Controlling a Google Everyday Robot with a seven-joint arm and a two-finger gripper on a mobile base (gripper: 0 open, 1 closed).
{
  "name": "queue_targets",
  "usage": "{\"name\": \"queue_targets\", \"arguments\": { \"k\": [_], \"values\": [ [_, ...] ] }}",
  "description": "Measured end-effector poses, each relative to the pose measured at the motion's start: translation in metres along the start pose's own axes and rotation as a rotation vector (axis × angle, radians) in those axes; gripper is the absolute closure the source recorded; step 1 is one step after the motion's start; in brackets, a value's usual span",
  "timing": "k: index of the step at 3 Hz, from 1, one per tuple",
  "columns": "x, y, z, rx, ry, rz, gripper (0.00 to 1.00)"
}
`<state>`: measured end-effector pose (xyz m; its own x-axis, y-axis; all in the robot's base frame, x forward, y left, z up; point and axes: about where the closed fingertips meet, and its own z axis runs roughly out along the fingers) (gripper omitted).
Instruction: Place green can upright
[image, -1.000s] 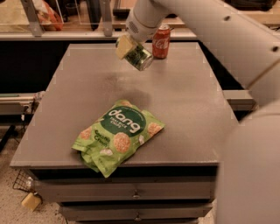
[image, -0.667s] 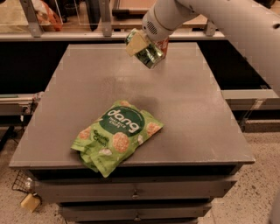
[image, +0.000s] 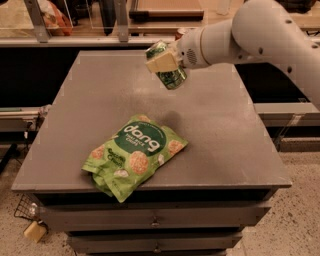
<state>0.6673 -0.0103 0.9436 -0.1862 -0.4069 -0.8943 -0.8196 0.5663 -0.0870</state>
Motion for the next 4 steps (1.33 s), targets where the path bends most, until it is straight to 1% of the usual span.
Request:
{"name": "queue_targets", "arguments": {
  "k": [1, 2, 3, 4],
  "values": [
    [0.017, -0.002, -0.014, -0.016, -0.192, 0.065, 1.00],
    [0.034, -0.020, -0.051, 0.017, -0.347, 0.096, 1.00],
    [0.051, -0.039, -0.087, 0.037, -0.444, 0.056, 1.00],
    [0.052, -0.039, -0.087, 0.037, -0.445, 0.046, 1.00]
  ]
}}
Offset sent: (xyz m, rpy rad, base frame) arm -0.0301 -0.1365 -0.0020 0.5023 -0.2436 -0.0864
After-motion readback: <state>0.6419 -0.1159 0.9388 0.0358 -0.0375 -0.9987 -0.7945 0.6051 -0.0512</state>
